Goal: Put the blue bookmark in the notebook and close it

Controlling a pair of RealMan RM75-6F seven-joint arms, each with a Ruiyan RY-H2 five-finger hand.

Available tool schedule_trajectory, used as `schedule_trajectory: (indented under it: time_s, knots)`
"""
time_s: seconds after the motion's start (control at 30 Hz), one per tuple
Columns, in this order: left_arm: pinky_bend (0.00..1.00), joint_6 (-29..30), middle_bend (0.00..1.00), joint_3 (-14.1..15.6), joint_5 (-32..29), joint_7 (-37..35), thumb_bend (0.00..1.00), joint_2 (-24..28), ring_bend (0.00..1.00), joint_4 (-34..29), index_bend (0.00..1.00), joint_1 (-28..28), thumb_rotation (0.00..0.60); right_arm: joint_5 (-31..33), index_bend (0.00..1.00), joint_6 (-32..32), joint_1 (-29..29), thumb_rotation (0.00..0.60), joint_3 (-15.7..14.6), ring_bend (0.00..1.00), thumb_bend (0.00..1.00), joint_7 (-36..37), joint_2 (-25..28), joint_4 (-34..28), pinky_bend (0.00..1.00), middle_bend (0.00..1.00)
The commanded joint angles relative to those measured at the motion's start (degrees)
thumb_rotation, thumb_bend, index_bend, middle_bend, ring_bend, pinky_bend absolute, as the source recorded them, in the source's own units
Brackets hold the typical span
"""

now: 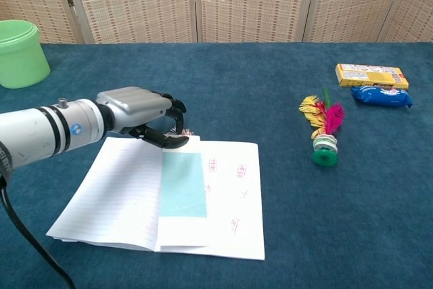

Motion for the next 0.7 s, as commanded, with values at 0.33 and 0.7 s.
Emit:
schedule_trajectory:
  time_s: [0.33, 0.7]
  knots:
    - [0.11, 0.8, 0.11, 0.6, 1.1, 0.8, 0.36, -1.1, 0.02, -1.7, 0.33, -0.7, 0.140, 0.1, 0.14, 0.0, -0.1, 0.600, 0.0, 0.20, 0.20, 0.1, 0.0, 0.1, 0.22, 0.13]
    - [0.11, 3.8, 0.11, 1.1, 8.6, -4.3, 0.36, 3.2, 0.02, -7.2, 0.32, 1.1, 0.181, 0.0, 0.14, -0.1, 0.0, 0.600, 0.1, 0.20, 0.20, 0.5, -0.2, 0.4, 0.22, 0.13]
